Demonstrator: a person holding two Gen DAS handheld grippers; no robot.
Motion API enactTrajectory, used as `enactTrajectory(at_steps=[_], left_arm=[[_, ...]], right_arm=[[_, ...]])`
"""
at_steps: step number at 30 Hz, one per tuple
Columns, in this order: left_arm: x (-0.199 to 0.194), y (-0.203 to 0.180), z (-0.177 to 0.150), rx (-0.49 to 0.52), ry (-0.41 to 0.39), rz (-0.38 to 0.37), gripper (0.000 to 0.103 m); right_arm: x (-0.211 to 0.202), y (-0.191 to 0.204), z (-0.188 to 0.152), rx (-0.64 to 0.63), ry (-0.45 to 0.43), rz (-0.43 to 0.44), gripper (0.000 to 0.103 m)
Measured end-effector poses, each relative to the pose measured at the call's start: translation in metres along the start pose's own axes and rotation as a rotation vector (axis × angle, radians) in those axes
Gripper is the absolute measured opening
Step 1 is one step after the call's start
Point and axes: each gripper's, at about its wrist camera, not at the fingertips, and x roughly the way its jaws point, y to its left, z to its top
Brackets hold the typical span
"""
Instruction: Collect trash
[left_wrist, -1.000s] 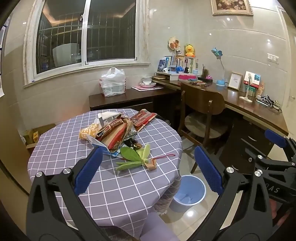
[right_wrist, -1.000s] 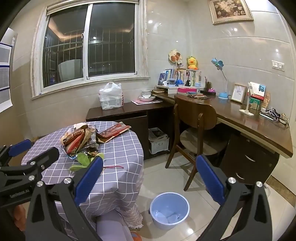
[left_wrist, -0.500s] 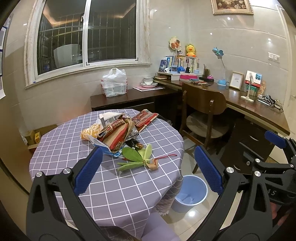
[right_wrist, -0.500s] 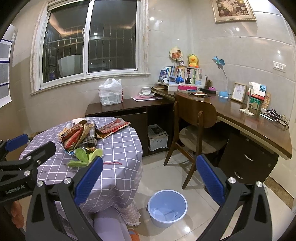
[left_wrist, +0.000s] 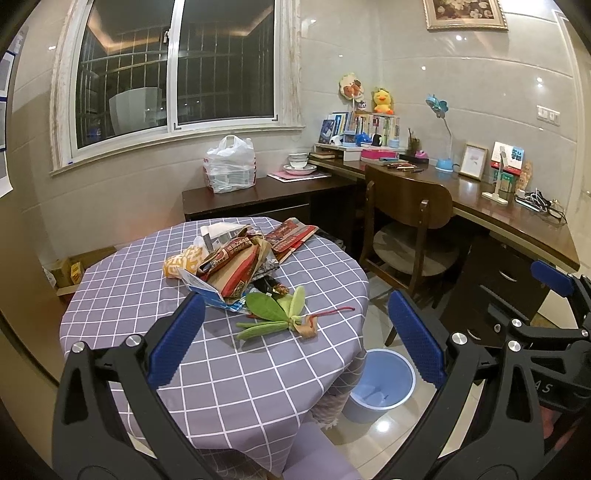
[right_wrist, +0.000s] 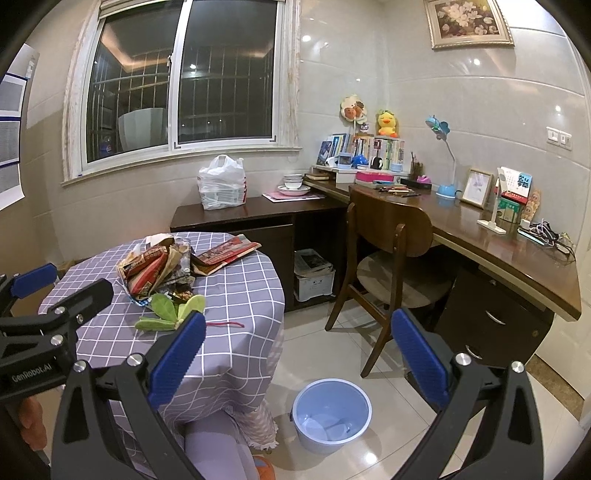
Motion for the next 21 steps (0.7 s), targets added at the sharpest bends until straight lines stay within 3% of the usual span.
enactTrajectory(at_steps=[21], left_arm=[[-0.0027, 0.0028, -0.0063, -0.001, 0.000, 0.016, 0.097]], right_arm=[[-0.0063, 0.0046, -0.0029, -0.016, -0.001, -0.007, 0.099]])
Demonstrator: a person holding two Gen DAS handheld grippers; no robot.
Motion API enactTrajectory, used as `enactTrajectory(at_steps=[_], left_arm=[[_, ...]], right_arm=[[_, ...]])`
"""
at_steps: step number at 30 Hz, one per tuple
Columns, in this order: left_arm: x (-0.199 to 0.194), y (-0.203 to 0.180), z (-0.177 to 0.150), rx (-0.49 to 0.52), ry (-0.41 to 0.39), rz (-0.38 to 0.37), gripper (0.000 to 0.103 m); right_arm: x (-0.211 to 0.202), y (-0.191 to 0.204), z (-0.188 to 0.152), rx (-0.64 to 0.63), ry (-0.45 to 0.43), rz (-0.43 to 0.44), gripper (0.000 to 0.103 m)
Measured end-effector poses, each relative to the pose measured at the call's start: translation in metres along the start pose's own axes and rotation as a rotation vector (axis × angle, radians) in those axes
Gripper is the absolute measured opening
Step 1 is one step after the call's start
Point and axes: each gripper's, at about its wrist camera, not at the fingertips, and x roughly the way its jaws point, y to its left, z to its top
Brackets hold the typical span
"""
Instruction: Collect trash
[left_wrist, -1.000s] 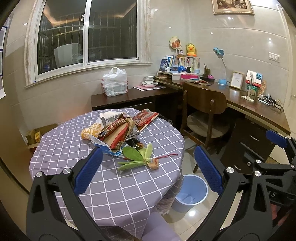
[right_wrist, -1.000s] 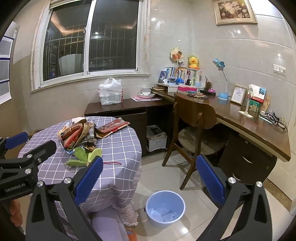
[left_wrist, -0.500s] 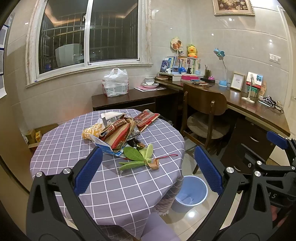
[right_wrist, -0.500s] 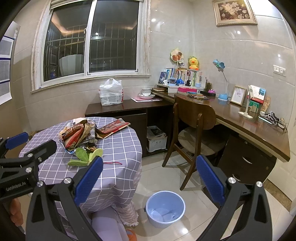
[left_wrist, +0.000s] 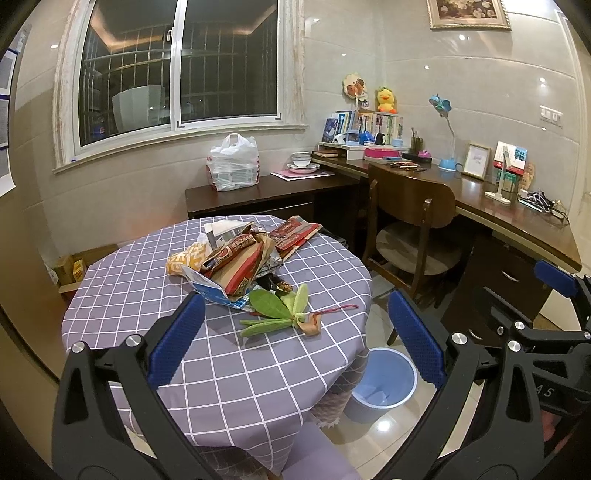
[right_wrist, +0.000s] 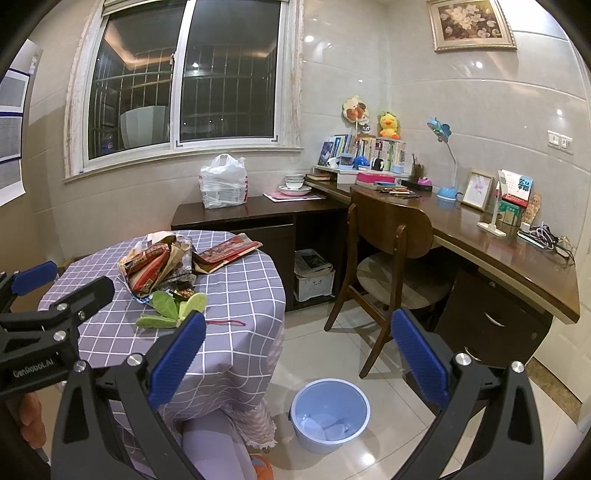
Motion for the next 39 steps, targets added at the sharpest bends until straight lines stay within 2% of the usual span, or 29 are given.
enactTrajectory(at_steps=[26, 39], left_arm=[[0.007, 0.003, 0.001, -0.021, 0.045, -0.025, 0.097], [0.022, 0.036, -0.004, -0.055, 0.084, 0.021, 0.097]], right_arm=[[0.011, 0.003, -0.002, 0.005, 0.032, 0.010, 0.099], [0.051, 0.034, 0.003, -0.022, 0.116, 0.103, 0.099]])
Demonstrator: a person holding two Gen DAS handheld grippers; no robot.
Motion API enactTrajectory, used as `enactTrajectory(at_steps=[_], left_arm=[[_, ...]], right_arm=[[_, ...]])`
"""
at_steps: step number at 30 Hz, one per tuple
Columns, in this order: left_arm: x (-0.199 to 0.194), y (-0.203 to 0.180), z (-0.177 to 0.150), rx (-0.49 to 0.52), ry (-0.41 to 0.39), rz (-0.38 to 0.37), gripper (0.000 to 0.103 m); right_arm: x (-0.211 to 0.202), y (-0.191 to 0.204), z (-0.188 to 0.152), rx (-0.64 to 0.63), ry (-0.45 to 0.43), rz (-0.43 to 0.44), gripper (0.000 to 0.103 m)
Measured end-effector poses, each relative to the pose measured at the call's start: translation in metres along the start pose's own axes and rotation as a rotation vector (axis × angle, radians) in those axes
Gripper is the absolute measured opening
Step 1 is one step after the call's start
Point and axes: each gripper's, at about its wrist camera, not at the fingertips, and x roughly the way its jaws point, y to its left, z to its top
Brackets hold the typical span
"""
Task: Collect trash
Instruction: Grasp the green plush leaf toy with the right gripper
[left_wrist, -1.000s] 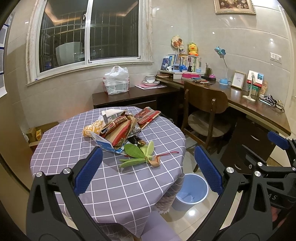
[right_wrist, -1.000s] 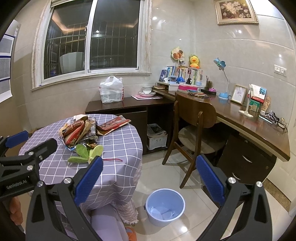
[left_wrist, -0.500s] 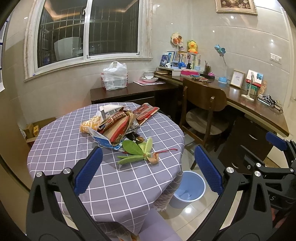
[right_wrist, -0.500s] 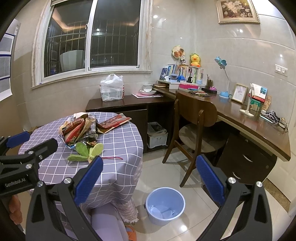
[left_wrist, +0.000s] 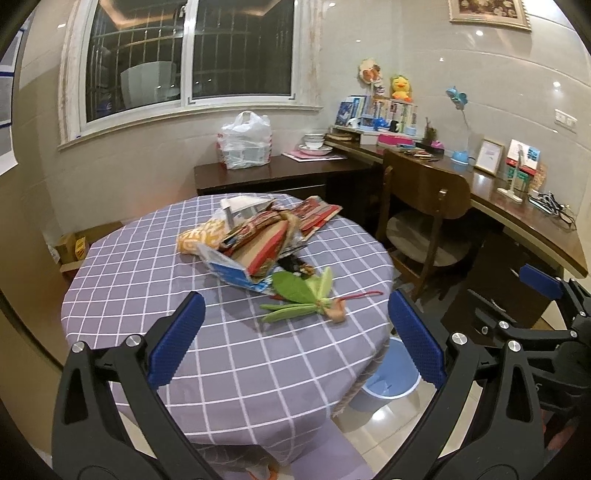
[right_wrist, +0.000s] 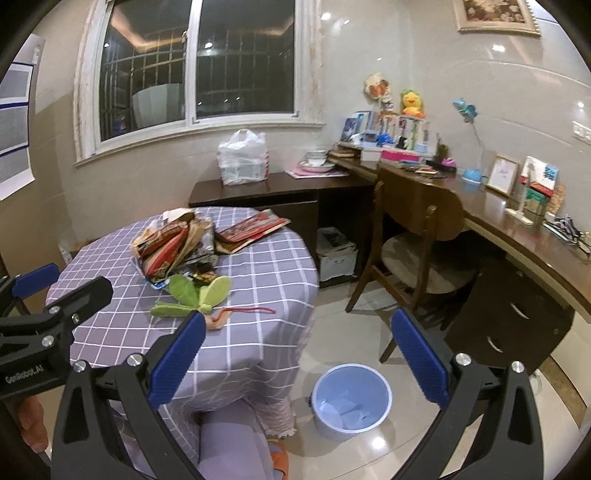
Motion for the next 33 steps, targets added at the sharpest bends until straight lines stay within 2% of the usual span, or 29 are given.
enactTrajectory(at_steps=[7, 15, 21, 27, 28, 29, 30, 32, 33], left_arm=[[0.017, 0.033, -0.004, -0.044, 0.050, 0.058, 0.097], [0.048, 0.072, -0.009, -0.106, 0.131, 0.102, 0.097], [0.074, 0.094, -0.016, -0.154, 0.199, 0.108, 0.097], [0.091, 0.102, -0.020, -0.160, 0.244, 0.076, 0.097], [0.092, 0.102, -0.020, -0.160, 0.247, 0.071, 0.097], [0.094, 0.102, -0.019, -0.160, 0.248, 0.065, 0.097], [0.096, 0.102, -0.018, -0.158, 0.249, 0.062, 0.097], [0.099, 0.101, -0.016, -0.151, 0.250, 0.053, 0.097], [0.100, 0.100, -0.014, -0.149, 0.249, 0.044, 0.097]], right_arm=[[0.041, 0.032, 0.009, -0.040, 0.075, 0.087, 0.099], [0.103, 0.073, 0.011, -0.094, 0.189, 0.149, 0.099], [0.156, 0.090, 0.003, -0.082, 0.300, 0.152, 0.099], [0.185, 0.101, -0.003, -0.093, 0.329, 0.155, 0.096], [0.184, 0.104, -0.003, -0.106, 0.314, 0.144, 0.092], [0.183, 0.106, -0.002, -0.122, 0.294, 0.155, 0.078], [0.181, 0.107, -0.001, -0.122, 0.287, 0.175, 0.054], [0.178, 0.105, 0.001, -0.111, 0.290, 0.172, 0.031], [0.178, 0.101, 0.001, -0.099, 0.296, 0.179, 0.028]])
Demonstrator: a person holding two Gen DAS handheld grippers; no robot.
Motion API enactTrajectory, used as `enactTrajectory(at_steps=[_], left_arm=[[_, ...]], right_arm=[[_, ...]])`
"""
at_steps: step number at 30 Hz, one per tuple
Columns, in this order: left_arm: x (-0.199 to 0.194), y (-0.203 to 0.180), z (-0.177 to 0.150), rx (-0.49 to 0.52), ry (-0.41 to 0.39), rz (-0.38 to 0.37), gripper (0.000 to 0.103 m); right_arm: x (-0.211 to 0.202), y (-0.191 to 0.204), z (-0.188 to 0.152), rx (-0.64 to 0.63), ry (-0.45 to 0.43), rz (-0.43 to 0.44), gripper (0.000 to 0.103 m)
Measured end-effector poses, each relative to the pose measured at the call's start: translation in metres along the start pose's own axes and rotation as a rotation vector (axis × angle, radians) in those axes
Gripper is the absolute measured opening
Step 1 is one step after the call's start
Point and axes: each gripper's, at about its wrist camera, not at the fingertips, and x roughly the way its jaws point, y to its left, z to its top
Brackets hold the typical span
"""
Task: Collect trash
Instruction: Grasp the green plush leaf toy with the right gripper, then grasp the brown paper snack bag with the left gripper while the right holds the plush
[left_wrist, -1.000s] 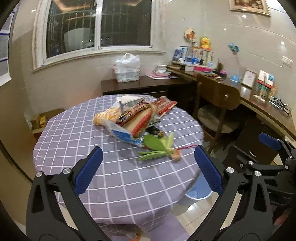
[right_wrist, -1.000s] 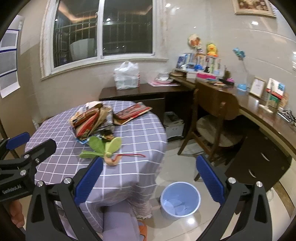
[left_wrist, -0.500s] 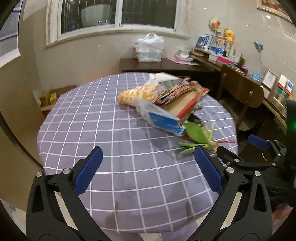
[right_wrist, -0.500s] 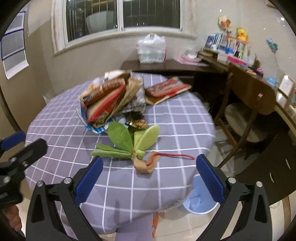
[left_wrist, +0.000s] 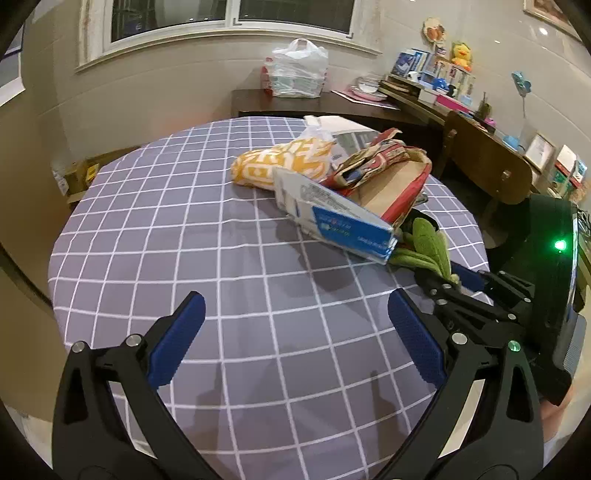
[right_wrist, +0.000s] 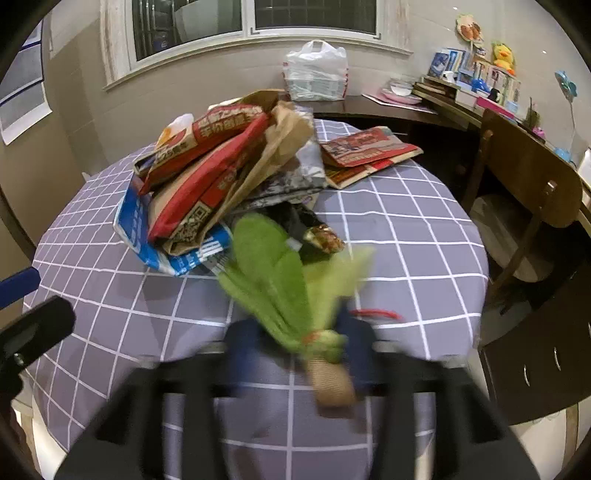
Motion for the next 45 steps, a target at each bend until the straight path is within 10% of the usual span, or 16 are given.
enactTrajectory(at_steps=[16, 27, 38, 45], left_arm=[[-0.004, -0.035, 0.061, 0.142, -0.107, -0.102, 0.097], [0.048, -0.060, 0.095, 0.268, -0.006, -0.174, 0.052], [0.079, -0.055, 0.115, 0.317, 0.037, -0.164, 0.050], [0.078, -0.051, 0.121, 0.309, 0.039, -0.158, 0.020]], right_arm=[[-0.073, -0.047, -0.001, 0.125, -0.109, 0.138, 0.023], [-0.080, -0.075, 0.021, 0.139, -0.157, 0.035, 0.023], [-0.053, -0.089, 0.024, 0.164, -0.097, 0.005, 0.023], [-0.047, -0.084, 0.022, 0.156, -0.081, -0.004, 0.023]])
